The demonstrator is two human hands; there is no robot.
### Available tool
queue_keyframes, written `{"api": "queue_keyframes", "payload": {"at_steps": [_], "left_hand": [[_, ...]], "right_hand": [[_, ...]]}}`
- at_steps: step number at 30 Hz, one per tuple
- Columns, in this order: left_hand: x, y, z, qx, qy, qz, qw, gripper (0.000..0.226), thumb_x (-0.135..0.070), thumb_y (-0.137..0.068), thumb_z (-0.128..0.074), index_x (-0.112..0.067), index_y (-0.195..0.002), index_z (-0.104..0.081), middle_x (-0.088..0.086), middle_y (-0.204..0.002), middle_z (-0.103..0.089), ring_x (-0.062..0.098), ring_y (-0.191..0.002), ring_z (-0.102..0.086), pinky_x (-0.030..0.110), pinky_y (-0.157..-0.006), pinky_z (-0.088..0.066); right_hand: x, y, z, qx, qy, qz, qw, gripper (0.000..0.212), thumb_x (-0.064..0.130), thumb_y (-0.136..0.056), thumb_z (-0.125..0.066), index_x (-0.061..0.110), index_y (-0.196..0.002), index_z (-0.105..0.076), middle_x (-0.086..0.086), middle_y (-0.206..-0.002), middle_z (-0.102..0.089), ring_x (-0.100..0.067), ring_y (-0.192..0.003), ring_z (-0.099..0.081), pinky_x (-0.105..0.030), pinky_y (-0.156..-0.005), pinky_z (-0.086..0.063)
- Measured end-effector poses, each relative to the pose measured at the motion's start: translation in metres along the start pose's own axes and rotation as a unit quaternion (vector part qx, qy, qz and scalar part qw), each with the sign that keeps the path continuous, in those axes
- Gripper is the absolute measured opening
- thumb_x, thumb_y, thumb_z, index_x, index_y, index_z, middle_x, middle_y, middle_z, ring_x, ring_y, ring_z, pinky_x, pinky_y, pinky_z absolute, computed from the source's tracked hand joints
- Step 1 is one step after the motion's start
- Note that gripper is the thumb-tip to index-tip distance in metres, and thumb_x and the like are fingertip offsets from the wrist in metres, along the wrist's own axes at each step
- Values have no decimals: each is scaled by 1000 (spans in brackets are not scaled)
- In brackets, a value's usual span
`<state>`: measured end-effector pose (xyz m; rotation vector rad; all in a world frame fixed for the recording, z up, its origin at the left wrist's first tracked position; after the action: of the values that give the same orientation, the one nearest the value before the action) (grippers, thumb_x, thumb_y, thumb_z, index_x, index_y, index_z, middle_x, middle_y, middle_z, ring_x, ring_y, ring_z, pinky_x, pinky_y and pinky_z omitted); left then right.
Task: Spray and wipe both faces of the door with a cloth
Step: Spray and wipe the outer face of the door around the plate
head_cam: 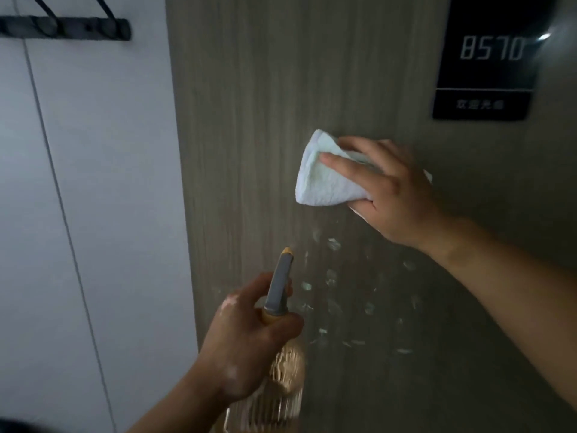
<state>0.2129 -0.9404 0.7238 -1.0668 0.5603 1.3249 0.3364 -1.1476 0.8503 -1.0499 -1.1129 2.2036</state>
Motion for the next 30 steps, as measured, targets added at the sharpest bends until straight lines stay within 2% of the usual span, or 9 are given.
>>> {"api": "queue_keyframes", "payload": {"at_steps": [4,9,13,17,19,21,23,26,30], "left_hand": [[0,-6,-11,9,6,-3,1000,22,-25,-80,-78,-34,-96,-66,0,-86,-73,17,-76,-69,44,-69,-60],[2,-8,-13,7,13,-14,1000,32,-22,-81,-79,-37,-105,-64,-2,-88,-72,8,-78,-69,10,-56,-53],[6,-8,-11,-25,32,-12,999,31,-20,-79,-80,-38,-101,-66,0,-86,-73,17,-79,-68,23,-56,-58],[12,-1,-11,-30,33,-6,999,33,-18,-82,-78,-41,-98,-62,-25,-84,-71,4,-77,-68,16,-51,-55],[14,2,-10,-37,25,-1,999,31,-20,-81,-79,-42,-94,-62,-22,-85,-71,6,-78,-67,26,-58,-59],[14,3,-8,-40,25,-2,999,30,-21,-79,-79,-42,-95,-65,-7,-88,-72,16,-81,-66,35,-63,-60],[13,3,-8,-38,24,-8,999,33,-23,-79,-79,-41,-102,-66,1,-85,-73,14,-81,-67,27,-61,-57],[10,2,-9,-36,24,-7,999,38,-24,-79,-79,-39,-110,-64,-7,-83,-72,0,-79,-66,16,-54,-52],[15,2,-11,-45,21,-6,999,33,-21,-77,-79,-38,-103,-66,-14,-89,-71,13,-78,-67,26,-61,-58]], "right_hand": [[-3,3,-8,14,15,-1,1000,68,23,-87,-78,27,-150,-53,-9,-146,-53,-30,-123,-52,-51,-95,-45],[1,4,-9,0,21,-15,1000,67,26,-88,-75,29,-151,-52,-6,-147,-54,-29,-121,-51,-53,-94,-46],[30,43,-31,7,29,20,999,59,17,-92,-60,29,-150,-54,-8,-147,-57,-32,-115,-59,-45,-89,-43],[61,105,-59,84,39,89,992,60,19,-96,-58,34,-153,-49,-7,-155,-51,-28,-117,-60,-45,-91,-42],[58,105,-59,90,42,103,990,60,19,-96,-58,34,-153,-48,-6,-156,-51,-28,-118,-60,-46,-90,-43],[48,79,-50,62,39,85,994,57,16,-96,-53,33,-151,-52,-7,-151,-55,-30,-115,-61,-44,-87,-43],[34,41,-35,18,49,48,997,55,17,-95,-53,29,-149,-55,-8,-146,-59,-32,-113,-61,-43,-87,-42],[22,6,-23,-8,51,8,999,64,19,-90,-71,28,-150,-53,-5,-145,-59,-30,-117,-58,-44,-90,-41],[37,34,-38,-15,47,-2,999,63,16,-91,-67,30,-151,-52,-4,-148,-57,-28,-113,-58,-42,-89,-39]]}}
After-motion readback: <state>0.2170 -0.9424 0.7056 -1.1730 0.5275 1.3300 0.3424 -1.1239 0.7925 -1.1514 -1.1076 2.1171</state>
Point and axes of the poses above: each hand's wrist, its own y-axis away from the middle knuckle, its own z-axis out of the back of the hand, x = y × z, the point moved 3 cm from there along -y, towards the middle knuckle
